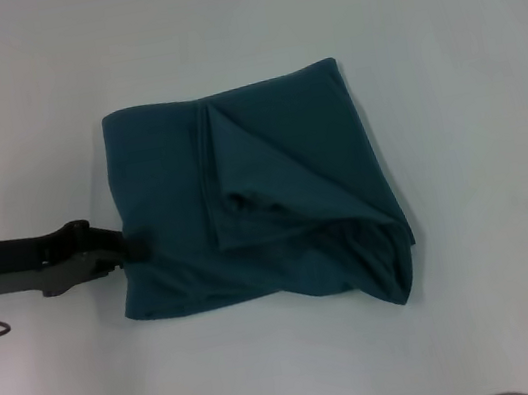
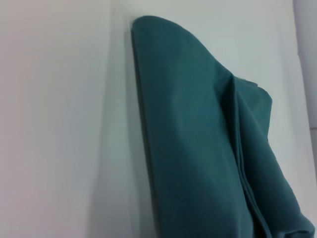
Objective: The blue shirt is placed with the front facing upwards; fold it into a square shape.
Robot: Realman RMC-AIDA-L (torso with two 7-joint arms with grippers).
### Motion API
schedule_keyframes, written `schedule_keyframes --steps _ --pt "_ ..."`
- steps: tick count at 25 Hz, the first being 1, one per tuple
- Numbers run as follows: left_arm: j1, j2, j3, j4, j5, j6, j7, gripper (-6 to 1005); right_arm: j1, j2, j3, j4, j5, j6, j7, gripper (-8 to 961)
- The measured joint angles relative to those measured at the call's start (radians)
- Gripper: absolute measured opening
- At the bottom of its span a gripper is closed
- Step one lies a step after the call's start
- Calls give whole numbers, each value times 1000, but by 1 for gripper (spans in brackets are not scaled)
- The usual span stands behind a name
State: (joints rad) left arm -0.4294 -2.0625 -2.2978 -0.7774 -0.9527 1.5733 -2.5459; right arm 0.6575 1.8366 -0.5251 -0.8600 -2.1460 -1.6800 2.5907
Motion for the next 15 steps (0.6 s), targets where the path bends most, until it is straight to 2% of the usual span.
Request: schedule_keyframes --steps 14,15 --pt "-4 21 -50 21 12 40 8 100 -4 3 -1 1 0 -4 -5 916" --pt "-2 22 -50 21 12 43 8 132 -4 3 -2 1 0 -4 -5 916"
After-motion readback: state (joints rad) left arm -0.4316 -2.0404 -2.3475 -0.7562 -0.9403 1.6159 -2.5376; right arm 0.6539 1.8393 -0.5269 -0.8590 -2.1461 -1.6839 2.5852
